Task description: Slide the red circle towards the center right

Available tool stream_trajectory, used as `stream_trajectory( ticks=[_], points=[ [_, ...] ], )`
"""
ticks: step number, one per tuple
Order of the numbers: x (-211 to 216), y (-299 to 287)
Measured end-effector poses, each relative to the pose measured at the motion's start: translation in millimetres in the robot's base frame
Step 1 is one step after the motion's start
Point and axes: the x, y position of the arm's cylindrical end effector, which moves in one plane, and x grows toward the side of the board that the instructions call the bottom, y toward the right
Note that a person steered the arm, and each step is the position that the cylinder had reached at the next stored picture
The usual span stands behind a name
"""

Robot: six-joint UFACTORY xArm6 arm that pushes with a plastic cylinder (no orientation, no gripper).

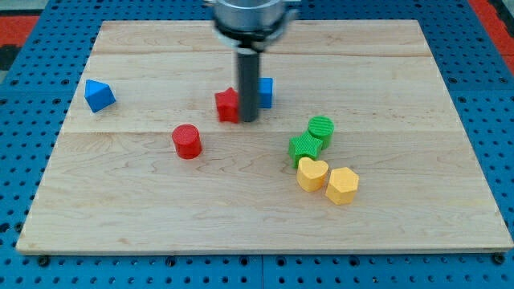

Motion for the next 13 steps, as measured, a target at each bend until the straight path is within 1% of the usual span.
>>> stream_trajectory(
  ticks=[1, 2, 3, 4, 5, 6, 7, 9, 10, 11, 12, 13],
  points=[
    [-4, -61],
    [13, -55],
    [28, -108],
    [59, -148],
    [63, -71],
    [51, 39],
    [17, 82],
    [45, 59],
    [50, 116],
    [58, 124],
    [44, 161],
    [15, 173]
  ],
)
